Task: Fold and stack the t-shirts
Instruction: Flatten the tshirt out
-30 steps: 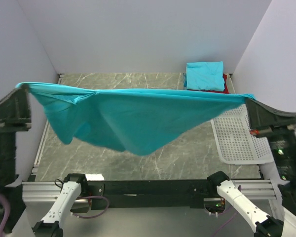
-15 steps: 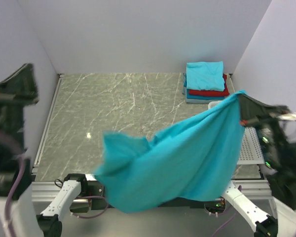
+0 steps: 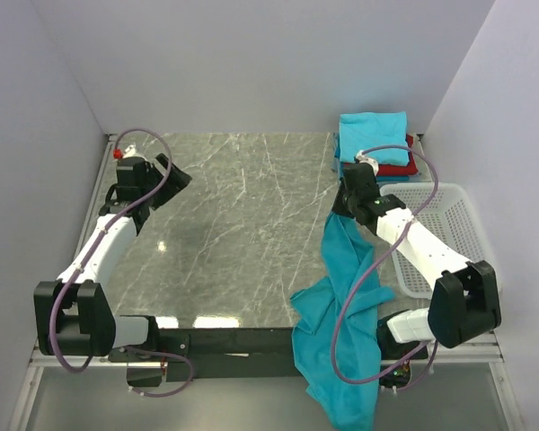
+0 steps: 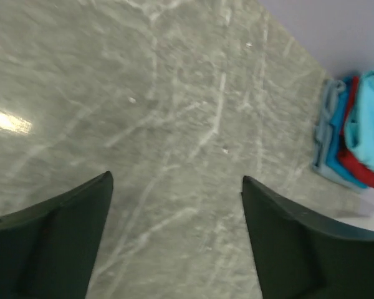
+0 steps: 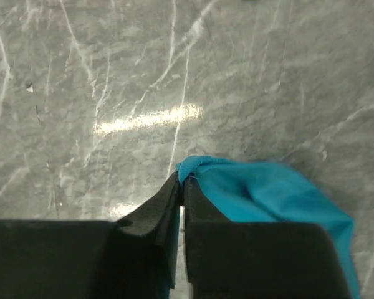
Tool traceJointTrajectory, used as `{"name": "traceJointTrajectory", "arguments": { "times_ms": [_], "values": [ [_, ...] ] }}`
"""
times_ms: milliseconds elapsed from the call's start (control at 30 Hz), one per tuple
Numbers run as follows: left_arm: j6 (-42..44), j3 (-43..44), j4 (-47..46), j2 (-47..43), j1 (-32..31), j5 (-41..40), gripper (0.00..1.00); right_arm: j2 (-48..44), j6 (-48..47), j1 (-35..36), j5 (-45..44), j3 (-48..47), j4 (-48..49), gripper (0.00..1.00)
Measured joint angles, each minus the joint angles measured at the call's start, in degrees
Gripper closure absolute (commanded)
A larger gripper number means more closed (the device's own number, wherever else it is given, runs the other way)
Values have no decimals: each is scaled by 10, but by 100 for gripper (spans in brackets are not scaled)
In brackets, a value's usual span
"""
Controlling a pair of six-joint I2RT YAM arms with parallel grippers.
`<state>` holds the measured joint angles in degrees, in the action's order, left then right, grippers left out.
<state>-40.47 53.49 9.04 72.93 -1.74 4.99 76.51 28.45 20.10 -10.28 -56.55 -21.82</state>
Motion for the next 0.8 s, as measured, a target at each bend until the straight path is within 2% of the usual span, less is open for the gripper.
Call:
{"name": "traceJointTrajectory", "arguments": {
  "times_ms": [33, 67, 267, 333, 433, 667, 800],
  "values": [
    [-7, -5, -2, 5, 0, 16, 1, 9, 5, -1, 1, 0, 0, 76],
    [-12, -7, -5, 7, 0, 29, 1, 11, 6, -2, 3, 0, 0, 62],
    [-27, -21, -58, -8, -4, 98, 1, 10, 20, -9, -6, -28, 4, 37],
    [-27, -37, -65, -19, -19, 109, 1, 8, 23, -9, -13, -31, 2, 35],
    [-25, -61, -63, -32, -78, 120, 1, -2, 26, -10, -25, -31, -8, 33],
    [-37, -136, -71, -36, -316, 146, 1, -89, 34, -14, -47, -20, -35, 30],
    [-45, -144, -89, 2, -430, 138, 0, -148, 35, -19, -49, 5, -37, 30]
  ]
}}
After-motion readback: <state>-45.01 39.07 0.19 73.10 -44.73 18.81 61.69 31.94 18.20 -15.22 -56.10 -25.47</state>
